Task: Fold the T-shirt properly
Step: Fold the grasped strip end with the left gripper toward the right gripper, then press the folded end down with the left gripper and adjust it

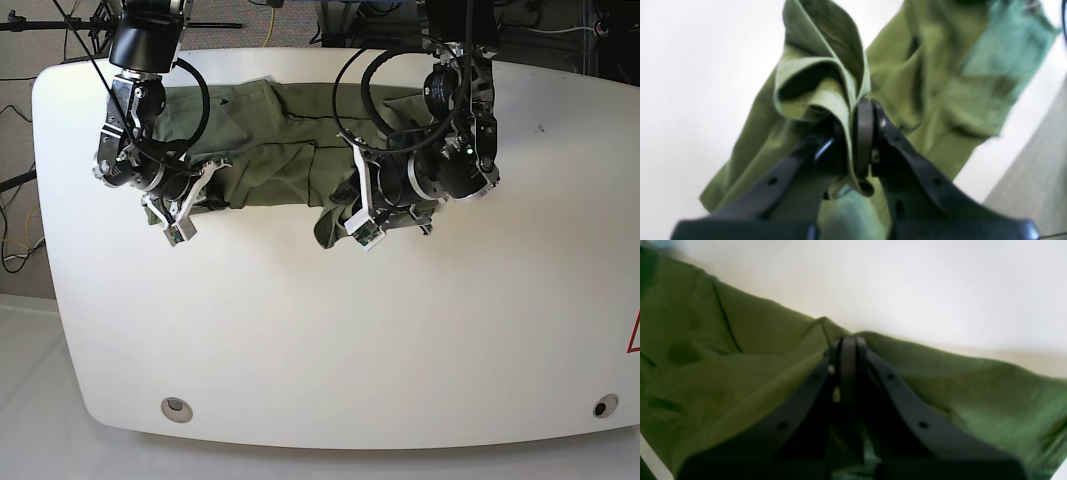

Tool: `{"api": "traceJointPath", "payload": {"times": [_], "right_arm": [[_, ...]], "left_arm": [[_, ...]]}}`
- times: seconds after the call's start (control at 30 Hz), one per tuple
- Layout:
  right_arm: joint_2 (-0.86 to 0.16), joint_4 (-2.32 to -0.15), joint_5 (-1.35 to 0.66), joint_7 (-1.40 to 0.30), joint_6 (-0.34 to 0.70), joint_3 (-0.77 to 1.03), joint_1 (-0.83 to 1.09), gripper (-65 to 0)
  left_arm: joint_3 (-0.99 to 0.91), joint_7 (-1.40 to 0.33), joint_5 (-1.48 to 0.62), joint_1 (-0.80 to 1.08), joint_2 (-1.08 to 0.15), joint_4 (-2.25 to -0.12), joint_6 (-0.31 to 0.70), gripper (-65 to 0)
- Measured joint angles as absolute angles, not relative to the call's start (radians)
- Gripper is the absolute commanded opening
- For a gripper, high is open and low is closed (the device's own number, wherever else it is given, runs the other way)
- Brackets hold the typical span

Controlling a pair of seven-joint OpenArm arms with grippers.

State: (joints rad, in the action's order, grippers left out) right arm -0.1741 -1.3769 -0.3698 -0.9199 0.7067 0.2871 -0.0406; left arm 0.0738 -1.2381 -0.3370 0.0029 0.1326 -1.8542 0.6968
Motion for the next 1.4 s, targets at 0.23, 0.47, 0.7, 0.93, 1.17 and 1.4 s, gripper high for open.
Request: {"api": "traceJointPath", "payload": {"times": [0.23, 0.47, 0.7, 0.93, 1.17, 1.4], "right_arm": [[-0.174, -1.377, -0.37, -0.92, 0.707, 0.287, -0.041, -65.0], [-0.174, -1.377, -0.37, -0.92, 0.707, 0.287, -0.041, -65.0], [-0.174, -1.377, -0.371, -0.92, 0.707, 0.287, -0.041, -65.0], [-0.174, -1.377, -0.37, -0.92, 0.707, 0.287, -0.041, -65.0], [-0.174, -1.377, -0.37, -0.92, 0.707, 0.287, -0.041, -65.0], [-0.174, -1.377, -0.37, -0.92, 0.707, 0.287, -0.041, -65.0]], "left_arm": [[0.075, -1.241, -0.333, -0.017, 0.148, -1.854, 0.696, -64.5], [0.146, -1.23, -0.324, -0.016, 0.144, -1.853, 0.697, -61.6], [0.171, -1.212, -0.329, -0.014, 0.145, -1.853, 0.696, -34.1], [0.134, -1.213, -0.329, -0.008, 0.143, -1.853, 0.696, -28.7], [0.129, -1.213, -0.327, -0.009, 0.125, -1.853, 0.697, -28.8], [0.11, -1.211, -0.334, -0.014, 0.064, -1.853, 0.697, -28.8]]}}
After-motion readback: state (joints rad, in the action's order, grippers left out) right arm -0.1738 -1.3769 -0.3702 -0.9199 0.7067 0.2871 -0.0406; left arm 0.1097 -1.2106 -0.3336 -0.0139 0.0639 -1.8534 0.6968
